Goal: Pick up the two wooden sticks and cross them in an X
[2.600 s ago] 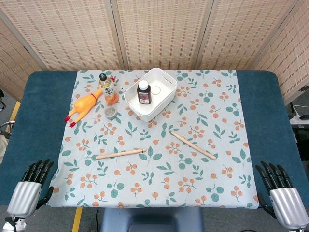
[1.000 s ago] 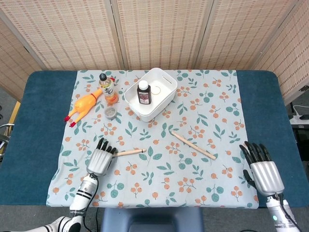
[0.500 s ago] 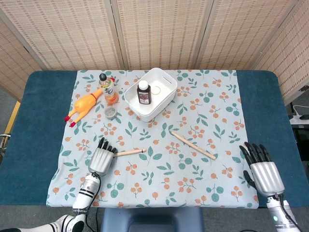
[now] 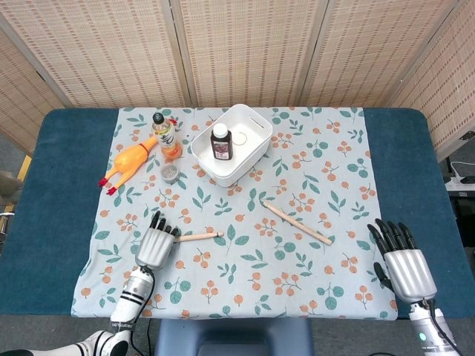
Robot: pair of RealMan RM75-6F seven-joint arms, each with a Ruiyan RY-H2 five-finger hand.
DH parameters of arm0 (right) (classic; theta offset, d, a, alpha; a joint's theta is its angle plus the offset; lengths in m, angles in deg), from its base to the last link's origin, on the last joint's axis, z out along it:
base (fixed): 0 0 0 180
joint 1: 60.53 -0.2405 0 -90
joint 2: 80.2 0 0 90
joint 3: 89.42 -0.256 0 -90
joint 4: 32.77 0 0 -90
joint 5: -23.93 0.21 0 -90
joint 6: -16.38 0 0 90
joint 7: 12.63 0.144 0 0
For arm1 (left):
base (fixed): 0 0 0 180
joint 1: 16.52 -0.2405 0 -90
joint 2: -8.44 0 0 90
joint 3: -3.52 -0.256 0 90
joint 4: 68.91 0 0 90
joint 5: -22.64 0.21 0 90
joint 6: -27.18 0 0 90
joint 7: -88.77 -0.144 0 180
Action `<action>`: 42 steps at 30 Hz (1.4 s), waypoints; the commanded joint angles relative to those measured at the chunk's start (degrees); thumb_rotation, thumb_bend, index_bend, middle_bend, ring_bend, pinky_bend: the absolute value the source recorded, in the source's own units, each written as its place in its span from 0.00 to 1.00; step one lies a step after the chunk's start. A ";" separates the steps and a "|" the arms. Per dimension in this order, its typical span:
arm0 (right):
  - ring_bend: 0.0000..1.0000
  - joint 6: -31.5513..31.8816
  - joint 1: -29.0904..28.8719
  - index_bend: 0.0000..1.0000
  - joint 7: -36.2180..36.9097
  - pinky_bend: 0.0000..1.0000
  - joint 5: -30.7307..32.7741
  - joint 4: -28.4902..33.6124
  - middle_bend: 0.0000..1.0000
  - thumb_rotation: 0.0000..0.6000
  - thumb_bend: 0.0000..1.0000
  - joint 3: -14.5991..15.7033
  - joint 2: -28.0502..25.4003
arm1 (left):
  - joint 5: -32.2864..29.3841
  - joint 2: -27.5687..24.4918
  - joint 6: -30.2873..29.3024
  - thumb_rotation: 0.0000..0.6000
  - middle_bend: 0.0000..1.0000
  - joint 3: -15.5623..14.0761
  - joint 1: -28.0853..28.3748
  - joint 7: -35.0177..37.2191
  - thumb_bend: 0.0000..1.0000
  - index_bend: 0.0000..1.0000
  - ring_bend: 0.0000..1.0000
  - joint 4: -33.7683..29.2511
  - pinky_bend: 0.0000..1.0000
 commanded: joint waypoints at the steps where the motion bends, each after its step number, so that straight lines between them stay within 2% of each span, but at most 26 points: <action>1: 0.00 0.07 -0.02 0.00 0.00 0.00 -0.01 0.06 0.00 1.00 0.37 0.09 -0.06 | -0.10 -0.11 -0.15 1.00 0.51 -0.17 0.04 -0.34 0.42 0.51 0.25 -0.24 0.14; 4: 0.00 0.09 -0.07 0.00 -0.19 0.00 0.03 0.10 0.00 1.00 0.37 0.19 -0.07 | -0.26 -0.20 -0.33 1.00 0.54 -0.36 0.02 -0.90 0.42 0.53 0.27 -0.32 0.14; 11: 0.00 -0.71 -0.65 0.00 -1.50 0.00 0.62 0.29 0.00 1.00 0.37 0.24 0.24 | 0.30 -0.15 -1.02 1.00 0.72 -1.05 0.06 -0.77 0.44 0.65 0.37 0.74 0.14; 20: 0.00 -3.84 -3.00 0.00 -5.66 0.00 4.51 1.58 0.00 1.00 0.37 -1.38 1.04 | 4.87 -1.27 -4.12 1.00 0.91 -2.45 0.30 6.60 0.53 0.84 0.50 2.35 0.15; 24: 0.00 -5.45 -4.44 0.00 -8.03 0.00 6.35 2.32 0.00 1.00 0.37 -2.14 1.95 | 7.83 -2.51 -7.64 1.00 0.92 -2.72 0.11 11.33 0.54 0.85 0.50 2.42 0.15; 29: 0.00 -8.36 -7.14 0.00 -13.38 0.00 11.54 2.43 0.00 1.00 0.37 -3.87 5.06 | 11.59 -4.89 -11.84 1.00 0.92 -3.47 -0.19 14.71 0.54 0.85 0.50 1.99 0.15; 35: 0.00 -11.17 -11.50 0.07 -20.43 0.00 18.82 0.59 0.11 1.00 0.37 -6.43 12.44 | 13.41 -7.38 -13.81 1.00 0.92 -4.21 -0.87 15.38 0.54 0.85 0.50 1.34 0.15; 42: 0.00 -12.66 -16.15 0.16 -29.38 0.00 27.35 -1.80 0.19 1.00 0.37 -7.51 19.83 | 13.22 -9.58 -14.76 1.00 0.92 -3.98 -1.89 16.81 0.54 0.85 0.50 0.95 0.15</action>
